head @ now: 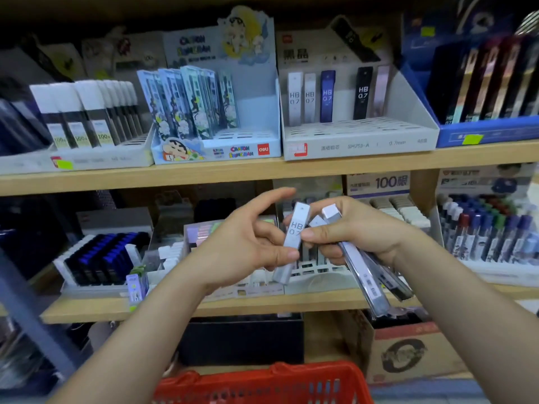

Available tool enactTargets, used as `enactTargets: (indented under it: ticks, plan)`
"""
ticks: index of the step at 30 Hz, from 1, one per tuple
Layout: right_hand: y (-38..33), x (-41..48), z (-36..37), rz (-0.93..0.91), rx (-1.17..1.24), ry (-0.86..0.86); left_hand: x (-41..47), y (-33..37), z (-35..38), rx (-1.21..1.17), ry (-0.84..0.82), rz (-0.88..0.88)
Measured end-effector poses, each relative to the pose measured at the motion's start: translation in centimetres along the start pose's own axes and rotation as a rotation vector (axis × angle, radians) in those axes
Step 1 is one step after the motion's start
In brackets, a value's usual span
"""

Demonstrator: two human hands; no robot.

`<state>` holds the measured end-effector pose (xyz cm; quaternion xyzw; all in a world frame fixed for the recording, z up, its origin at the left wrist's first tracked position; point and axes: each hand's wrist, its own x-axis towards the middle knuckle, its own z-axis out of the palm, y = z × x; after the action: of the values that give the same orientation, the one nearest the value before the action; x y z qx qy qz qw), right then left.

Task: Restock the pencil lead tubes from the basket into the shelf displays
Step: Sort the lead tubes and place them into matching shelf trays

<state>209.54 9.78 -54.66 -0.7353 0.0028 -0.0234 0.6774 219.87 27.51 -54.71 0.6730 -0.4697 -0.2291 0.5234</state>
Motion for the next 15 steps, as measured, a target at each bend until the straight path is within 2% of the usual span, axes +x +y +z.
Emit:
enactTargets:
  ticks: [4,8,10,15]
  plan:
    - [-3.3,-1.1,0.3,-0.107,0.056,0.041,-1.0,3.7,-0.7,-0.071,0.093,0.154]
    - [-6.5,-1.6,0.0,-0.304,0.308,0.287,0.6,7.9,-1.0,-0.188,0.339,0.285]
    - [-7.5,-1.7,-0.2,-0.362,0.44,0.412,2.9,9.7,-1.7,-0.158,0.434,0.35]
    - [-8.8,-2.1,-0.4,-0.459,0.523,0.632,9.7,12.4,-3.7,0.003,0.574,0.414]
